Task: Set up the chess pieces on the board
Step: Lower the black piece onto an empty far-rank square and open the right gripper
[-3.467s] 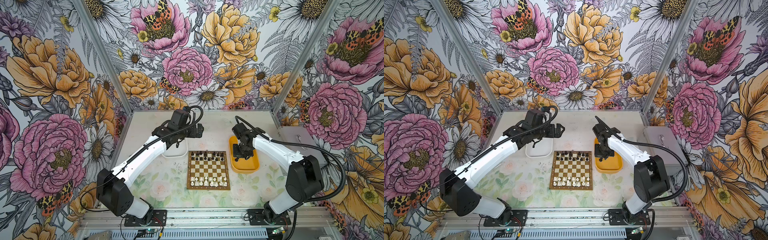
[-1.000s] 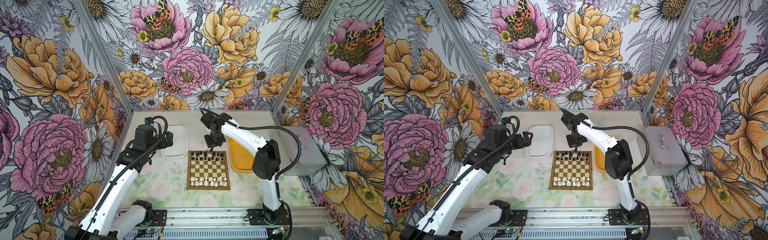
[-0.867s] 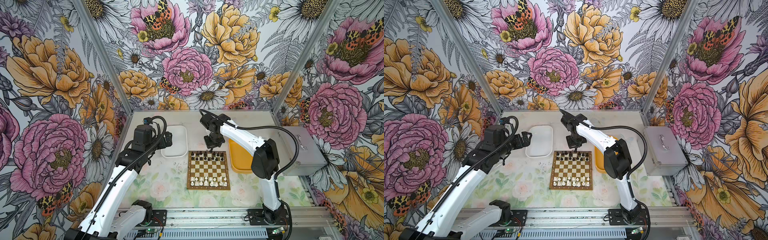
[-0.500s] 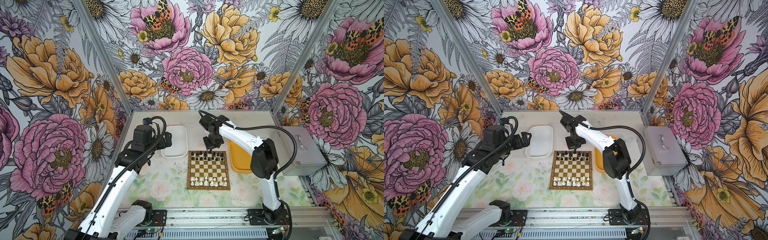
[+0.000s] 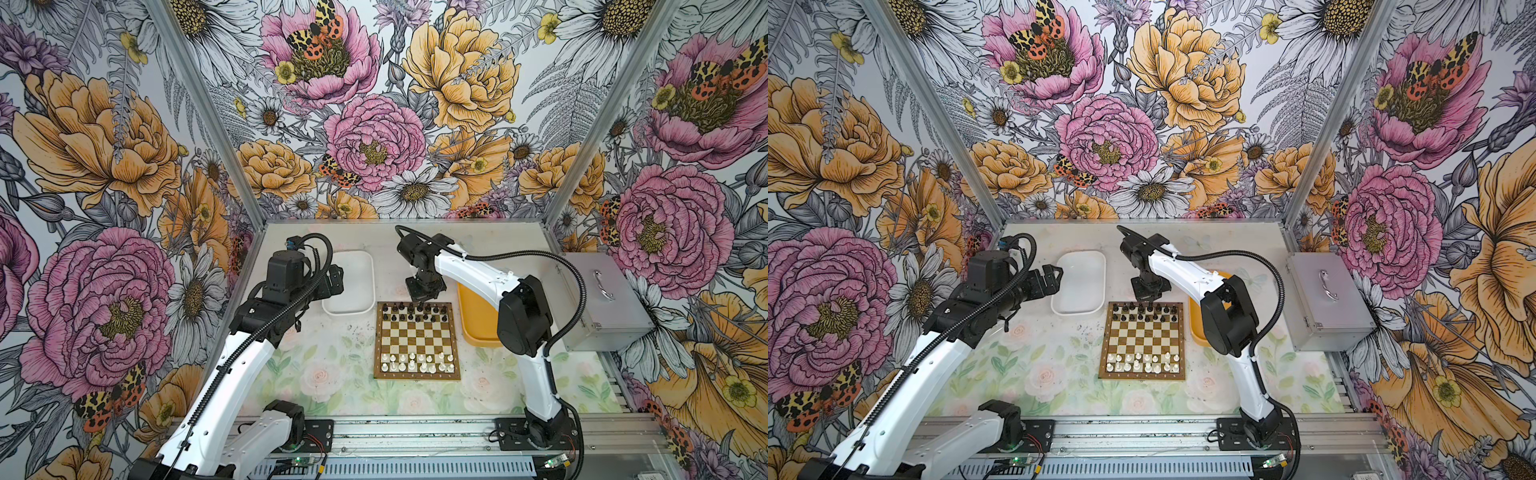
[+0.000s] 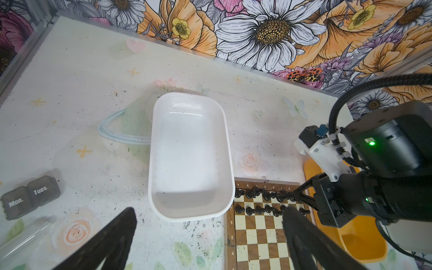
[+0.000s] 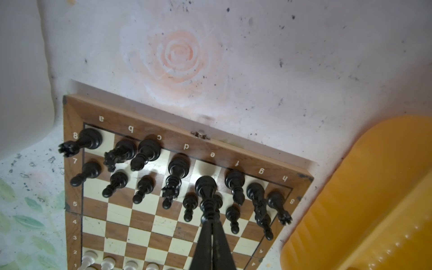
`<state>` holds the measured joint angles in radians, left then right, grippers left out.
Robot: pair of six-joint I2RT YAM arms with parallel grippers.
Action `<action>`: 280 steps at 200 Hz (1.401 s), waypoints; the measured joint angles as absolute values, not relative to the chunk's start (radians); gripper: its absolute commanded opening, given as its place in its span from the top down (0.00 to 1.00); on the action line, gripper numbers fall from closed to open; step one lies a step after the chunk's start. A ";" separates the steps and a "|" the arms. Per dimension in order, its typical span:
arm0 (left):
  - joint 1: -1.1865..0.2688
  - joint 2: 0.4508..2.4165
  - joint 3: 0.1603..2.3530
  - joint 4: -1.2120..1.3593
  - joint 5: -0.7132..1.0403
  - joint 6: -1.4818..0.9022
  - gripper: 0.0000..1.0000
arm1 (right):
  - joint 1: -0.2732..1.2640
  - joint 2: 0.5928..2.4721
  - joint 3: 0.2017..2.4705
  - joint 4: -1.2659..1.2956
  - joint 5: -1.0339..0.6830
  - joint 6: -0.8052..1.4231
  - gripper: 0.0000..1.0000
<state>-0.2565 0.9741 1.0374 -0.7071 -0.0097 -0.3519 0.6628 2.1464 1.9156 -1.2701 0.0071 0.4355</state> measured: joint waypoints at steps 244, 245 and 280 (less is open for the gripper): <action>-0.210 0.974 1.037 -0.707 0.017 -0.348 0.01 | 0.669 2.167 1.914 -1.255 0.012 0.450 0.79; -0.210 0.974 1.037 -0.707 0.017 -0.348 0.01 | 0.669 2.167 1.914 -1.255 0.012 0.449 0.79; -0.205 0.974 1.037 -0.707 0.017 -0.348 0.01 | 0.669 2.167 1.914 -1.254 0.015 0.451 0.78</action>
